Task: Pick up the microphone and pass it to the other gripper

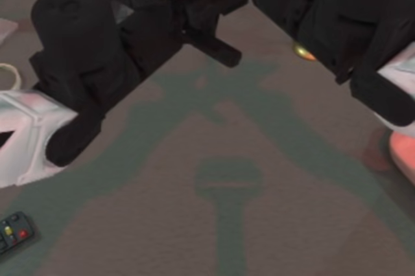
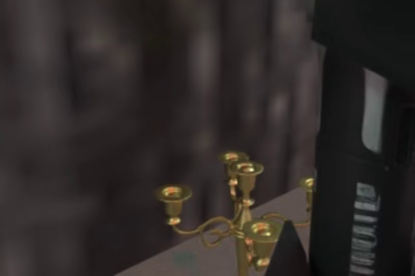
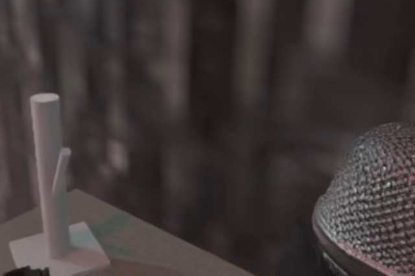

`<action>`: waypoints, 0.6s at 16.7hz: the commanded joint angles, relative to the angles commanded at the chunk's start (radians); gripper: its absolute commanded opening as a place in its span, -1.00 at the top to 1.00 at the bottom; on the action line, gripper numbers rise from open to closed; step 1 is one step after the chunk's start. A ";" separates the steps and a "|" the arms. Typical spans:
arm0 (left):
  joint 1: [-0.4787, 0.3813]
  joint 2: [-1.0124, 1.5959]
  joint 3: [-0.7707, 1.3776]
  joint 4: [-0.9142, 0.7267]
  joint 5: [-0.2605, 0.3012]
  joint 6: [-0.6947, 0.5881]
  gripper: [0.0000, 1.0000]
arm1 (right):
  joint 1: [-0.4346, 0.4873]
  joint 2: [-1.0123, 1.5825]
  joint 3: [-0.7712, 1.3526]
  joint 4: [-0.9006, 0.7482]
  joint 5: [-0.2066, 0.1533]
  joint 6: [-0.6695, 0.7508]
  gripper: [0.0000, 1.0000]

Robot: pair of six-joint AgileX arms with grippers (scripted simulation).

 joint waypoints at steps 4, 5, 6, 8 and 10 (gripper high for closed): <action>0.000 0.000 0.000 0.000 0.000 0.000 1.00 | 0.000 0.000 0.000 0.000 0.000 0.000 0.81; 0.000 0.000 0.000 0.000 0.000 0.000 1.00 | 0.000 0.000 0.000 0.000 0.000 0.000 0.96; 0.000 0.000 0.000 0.000 0.000 0.000 1.00 | 0.000 0.000 0.000 0.000 0.000 0.000 1.00; 0.000 0.000 0.000 0.000 0.000 0.000 1.00 | 0.000 0.000 0.000 0.000 0.000 0.000 1.00; 0.000 0.000 0.000 0.000 0.000 0.000 1.00 | 0.000 0.000 0.000 0.000 0.000 0.000 1.00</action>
